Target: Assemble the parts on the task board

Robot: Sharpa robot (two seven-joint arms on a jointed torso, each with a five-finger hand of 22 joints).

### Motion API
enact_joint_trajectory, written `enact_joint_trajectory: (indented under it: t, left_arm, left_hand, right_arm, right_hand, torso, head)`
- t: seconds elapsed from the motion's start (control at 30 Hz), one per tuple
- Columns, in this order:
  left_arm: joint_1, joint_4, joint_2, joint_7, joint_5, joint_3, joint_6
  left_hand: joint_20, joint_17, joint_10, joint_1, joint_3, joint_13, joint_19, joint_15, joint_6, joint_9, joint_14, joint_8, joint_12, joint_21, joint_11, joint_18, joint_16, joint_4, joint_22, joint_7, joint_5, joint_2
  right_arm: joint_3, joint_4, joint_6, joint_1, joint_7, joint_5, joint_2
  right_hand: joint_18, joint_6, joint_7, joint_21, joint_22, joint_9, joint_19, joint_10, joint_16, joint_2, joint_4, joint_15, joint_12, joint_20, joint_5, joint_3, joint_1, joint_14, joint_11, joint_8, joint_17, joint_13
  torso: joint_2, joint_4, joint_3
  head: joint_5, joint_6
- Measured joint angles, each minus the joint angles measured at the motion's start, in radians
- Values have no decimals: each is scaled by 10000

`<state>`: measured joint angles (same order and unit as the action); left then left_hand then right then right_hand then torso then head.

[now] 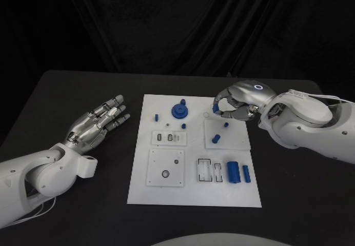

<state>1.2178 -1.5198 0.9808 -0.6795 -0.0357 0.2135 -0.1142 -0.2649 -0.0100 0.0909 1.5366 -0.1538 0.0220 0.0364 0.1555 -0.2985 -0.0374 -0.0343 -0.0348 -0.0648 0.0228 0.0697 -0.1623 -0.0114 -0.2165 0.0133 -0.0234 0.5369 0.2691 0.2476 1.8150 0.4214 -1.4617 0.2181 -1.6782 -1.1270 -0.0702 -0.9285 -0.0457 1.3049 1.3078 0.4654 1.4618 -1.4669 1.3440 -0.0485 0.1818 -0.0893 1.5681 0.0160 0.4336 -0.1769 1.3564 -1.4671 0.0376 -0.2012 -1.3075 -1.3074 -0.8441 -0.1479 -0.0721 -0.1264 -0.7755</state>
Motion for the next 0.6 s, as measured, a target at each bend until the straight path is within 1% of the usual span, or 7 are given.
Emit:
enact_joint_trajectory:
  t: [0.1, 0.2, 0.27, 0.33, 0.43, 0.47, 0.6]
  left_arm:
    - [0, -1, -2, 0, 0, 0, 0]
    - [-1, -1, -1, 0, 0, 0, 0]
    - [-1, -1, 1, 0, 0, 0, 0]
    - [-1, -1, 5, 0, 0, 0, -1]
    - [-3, -6, 5, 0, 0, 0, -2]
    - [-3, -6, 5, 0, 0, 0, -3]
    - [-4, -6, 30, 0, 0, 0, -4]
  left_hand:
    - [0, 0, 0, 0, 0, 0, 0, 0, 0, 0, 0, 0, 0, 0, 0, 0, 0, 0, 0, 0, 0, 0]
    - [0, 0, 0, 0, 0, 0, 0, 0, 0, 0, 0, 0, 0, 0, 0, 0, 0, 0, 0, 0, 0, 0]
    - [0, 0, 0, 0, 0, 0, 0, 0, 0, 0, 0, 0, 0, 0, 0, 0, 0, 0, 0, 0, 0, 0]
    - [0, 1, 0, 0, 0, 0, 0, 0, 0, 0, 0, 0, 0, 0, 0, 0, 0, 0, 0, 0, 0, 0]
    - [0, 1, 0, 0, -1, 0, 0, 0, 0, 0, 0, 0, 0, 0, 0, 0, 0, -1, 0, 0, 0, 0]
    - [0, 1, 0, 0, 0, 0, 0, 0, 0, 0, 0, 0, 0, 0, 0, -1, 0, -1, 0, 0, 0, 0]
    - [0, 2, 0, 0, -1, -1, 0, 0, 0, 0, 0, 0, 0, 0, 0, 1, 0, -1, 0, 0, 0, 0]
  right_arm:
    - [1, 177, 8, -30, -33, 0, 452]
    - [5, 203, -33, -31, -56, -1, 963]
    - [4, 200, -83, 2, -69, -2, 1250]
    - [-2, 176, -126, 84, -74, -4, 1418]
    - [4, 58, -194, 286, -74, -5, 1704]
    - [7, 21, -212, 343, -74, -8, 1780]
    - [9, -148, -290, 561, -59, -72, 2056]
  right_hand:
    - [0, 0, 0, 40, 0, 4, 0, 0, 0, 0, -4, 0, 0, 0, 27, -3, -1, 0, 0, 0, 0, 0]
    - [0, 0, 0, 40, 0, 4, 0, 0, 39, -2, -54, 0, 0, 0, 140, -53, -1, 0, 0, 3, 0, 0]
    - [0, 1, -1, 40, 0, 4, 0, 0, 39, -2, -54, 0, 0, 0, 140, -53, -1, 0, 0, 7, 0, 0]
    - [0, 2, -1, 40, -1, 4, 0, 0, 39, -2, -54, 0, 0, 0, 140, -52, -1, 0, 0, 9, 0, 0]
    - [0, -2, -7, 40, -1, 4, 0, 1, 39, -3, -92, 0, 0, 0, 219, -90, -2, 0, -1, 11, 0, 0]
    - [0, -35, -43, 40, -1, 4, 0, 1, 39, -3, -114, 0, 0, 0, 230, -112, -2, 0, -1, 11, 0, 0]
    - [0, -35, -72, 40, -1, 4, 0, 1, 39, -4, -127, 0, 0, 0, 233, -124, -2, 0, -1, -26, 0, 0]
  torso:
    - [0, -1, -2]
    - [0, -4, -6]
    - [0, -5, -10]
    - [1, -5, -12]
    - [2, -4, -13]
    - [2, -4, -13]
    - [2, 11, -12]
  head:
    - [16, -15]
    - [47, -61]
    - [59, -86]
    - [62, -94]
    - [62, -97]
    - [70, -105]
    - [142, -133]
